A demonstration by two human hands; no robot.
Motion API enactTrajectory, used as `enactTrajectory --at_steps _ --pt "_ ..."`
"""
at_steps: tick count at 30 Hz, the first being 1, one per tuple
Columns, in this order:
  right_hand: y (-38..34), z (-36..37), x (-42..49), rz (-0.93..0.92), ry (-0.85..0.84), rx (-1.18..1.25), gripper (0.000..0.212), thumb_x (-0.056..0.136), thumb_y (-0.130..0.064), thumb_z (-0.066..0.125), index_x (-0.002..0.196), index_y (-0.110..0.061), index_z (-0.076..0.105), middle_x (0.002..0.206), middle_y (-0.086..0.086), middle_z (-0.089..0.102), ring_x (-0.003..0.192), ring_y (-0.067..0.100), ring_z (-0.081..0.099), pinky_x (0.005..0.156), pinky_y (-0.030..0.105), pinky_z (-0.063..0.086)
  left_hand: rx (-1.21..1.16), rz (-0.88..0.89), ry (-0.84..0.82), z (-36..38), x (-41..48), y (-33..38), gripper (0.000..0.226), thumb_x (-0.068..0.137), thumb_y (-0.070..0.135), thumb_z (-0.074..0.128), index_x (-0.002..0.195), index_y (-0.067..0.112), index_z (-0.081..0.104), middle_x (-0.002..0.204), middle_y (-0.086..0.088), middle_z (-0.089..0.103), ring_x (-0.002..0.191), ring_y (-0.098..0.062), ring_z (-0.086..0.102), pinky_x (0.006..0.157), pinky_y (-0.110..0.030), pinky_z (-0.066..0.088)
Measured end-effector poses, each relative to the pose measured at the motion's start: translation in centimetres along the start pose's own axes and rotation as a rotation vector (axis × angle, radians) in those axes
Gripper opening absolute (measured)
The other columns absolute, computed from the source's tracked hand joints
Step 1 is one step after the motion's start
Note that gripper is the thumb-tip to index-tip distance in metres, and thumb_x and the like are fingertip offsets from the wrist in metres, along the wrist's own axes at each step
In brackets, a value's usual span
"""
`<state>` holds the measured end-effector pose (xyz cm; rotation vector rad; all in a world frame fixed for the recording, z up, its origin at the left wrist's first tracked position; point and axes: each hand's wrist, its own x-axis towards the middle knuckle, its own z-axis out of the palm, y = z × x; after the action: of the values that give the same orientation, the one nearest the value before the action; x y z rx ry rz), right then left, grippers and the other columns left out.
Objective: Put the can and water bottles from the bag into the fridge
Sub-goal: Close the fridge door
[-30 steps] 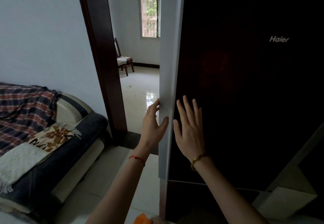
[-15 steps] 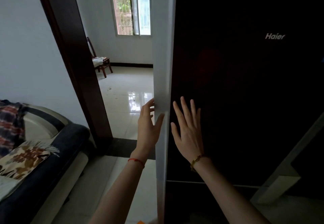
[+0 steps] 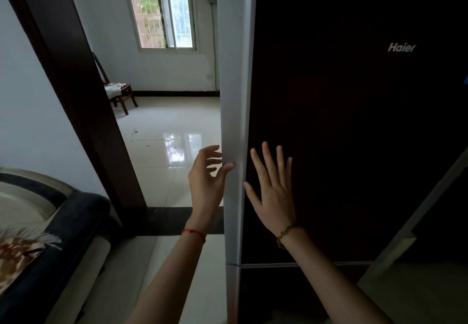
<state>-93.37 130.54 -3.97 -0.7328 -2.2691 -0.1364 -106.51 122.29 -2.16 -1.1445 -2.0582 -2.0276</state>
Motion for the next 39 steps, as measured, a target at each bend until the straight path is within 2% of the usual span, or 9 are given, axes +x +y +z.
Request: enactTrajectory --at_steps 4,10,14,18,26,32,39 --pt "0.2 1.1 0.2 -0.011 0.045 -0.032 0.077 0.093 -0.051 0.048 0.152 -0.025 0.006 0.161 0.000 -0.003 0.149 0.028 -0.004 0.120 0.050 -0.003 -0.043 -0.045 0.011 -0.2 0.4 -0.3 0.045 0.076 0.032 0.082 0.115 0.021 0.062 0.107 0.004 0.070 0.096 -0.014 0.068 0.078 -0.028 0.057" --pt "0.5 2.7 0.5 0.001 0.108 -0.091 0.082 0.093 -0.051 0.049 0.152 -0.027 -0.003 0.160 -0.003 -0.014 0.149 0.028 -0.006 0.120 0.053 -0.002 -0.060 -0.089 0.019 -0.1 0.7 -0.9 0.039 0.075 0.029 0.084 0.109 0.022 0.066 0.102 0.005 0.072 0.094 -0.014 0.070 0.075 -0.027 0.058" --pt "0.7 3.4 0.7 -0.017 0.142 -0.120 0.080 0.093 -0.053 0.043 0.152 -0.026 -0.005 0.160 -0.002 -0.016 0.148 0.027 -0.011 0.119 0.052 -0.005 -0.037 -0.054 0.018 -0.2 1.0 -1.1 0.040 0.074 0.028 0.084 0.109 0.022 0.067 0.102 0.007 0.072 0.094 -0.008 0.069 0.074 -0.019 0.057" --pt "1.1 3.6 0.9 -0.030 0.167 -0.113 0.082 0.091 -0.051 0.045 0.152 -0.026 -0.005 0.160 -0.003 -0.016 0.148 0.026 -0.013 0.119 0.052 -0.006 -0.030 -0.052 0.016 0.0 1.4 -0.9 0.042 0.072 0.029 0.085 0.109 0.021 0.066 0.101 0.009 0.072 0.093 -0.005 0.068 0.074 -0.018 0.056" --pt "0.8 3.4 0.8 -0.009 0.147 -0.126 0.083 0.092 -0.050 0.046 0.151 -0.026 -0.006 0.159 -0.003 -0.017 0.148 0.026 -0.014 0.119 0.051 -0.007 -0.034 -0.059 -0.004 -0.2 1.3 -0.8 0.041 0.073 0.029 0.085 0.108 0.019 0.066 0.103 0.007 0.072 0.094 -0.008 0.068 0.076 -0.027 0.059" --pt "0.3 2.6 0.7 0.014 0.110 -0.117 0.078 0.094 -0.053 0.042 0.151 -0.027 -0.004 0.160 -0.004 -0.016 0.148 0.026 -0.011 0.120 0.051 -0.004 -0.052 -0.077 -0.019 -0.4 1.0 -0.6 0.038 0.075 0.029 0.084 0.108 0.019 0.067 0.101 0.004 0.072 0.093 -0.011 0.069 0.077 -0.027 0.059" --pt "-0.6 0.6 0.2 0.036 0.069 -0.013 0.071 0.094 -0.044 0.052 0.151 -0.022 0.015 0.160 -0.001 0.001 0.149 0.026 -0.004 0.121 0.051 0.002 -0.035 -0.077 -0.055 -1.0 0.7 -0.4 0.039 0.075 0.037 0.083 0.107 0.021 0.066 0.101 0.005 0.072 0.092 -0.014 0.069 0.072 -0.021 0.057"
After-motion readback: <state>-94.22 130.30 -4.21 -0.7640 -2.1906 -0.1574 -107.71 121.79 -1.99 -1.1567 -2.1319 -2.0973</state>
